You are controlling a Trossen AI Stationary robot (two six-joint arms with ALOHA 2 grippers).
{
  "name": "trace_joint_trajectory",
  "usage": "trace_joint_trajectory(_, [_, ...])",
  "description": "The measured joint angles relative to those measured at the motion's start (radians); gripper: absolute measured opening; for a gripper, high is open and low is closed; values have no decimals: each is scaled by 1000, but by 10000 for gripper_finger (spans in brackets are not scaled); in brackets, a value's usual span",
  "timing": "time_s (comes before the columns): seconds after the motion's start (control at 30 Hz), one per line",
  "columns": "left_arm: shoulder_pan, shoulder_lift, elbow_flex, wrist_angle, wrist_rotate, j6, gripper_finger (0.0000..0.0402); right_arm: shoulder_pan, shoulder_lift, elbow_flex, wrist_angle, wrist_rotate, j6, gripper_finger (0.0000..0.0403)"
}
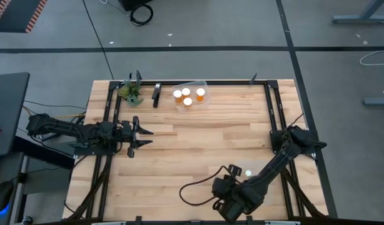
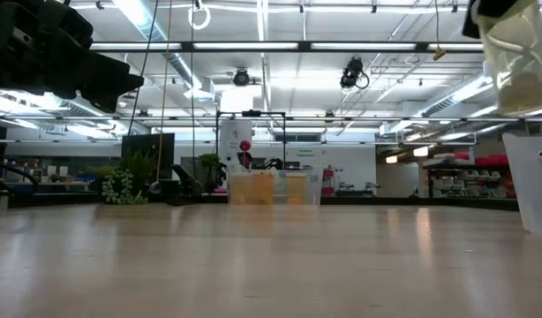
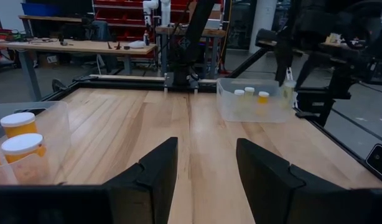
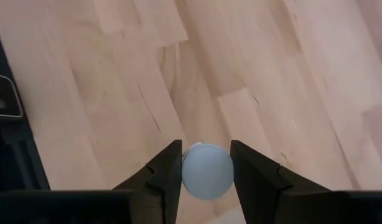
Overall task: Pick and place medicine bottles into bin by pill shape (circle, oval)
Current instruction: Put the small transparent pill bottle into the bottom transparent bin
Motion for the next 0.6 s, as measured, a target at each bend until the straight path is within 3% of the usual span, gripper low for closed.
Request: trace_joint_trajectory(0.6, [0, 0, 0, -1, 0, 0, 172, 119, -7, -8, -248, 19, 305, 135])
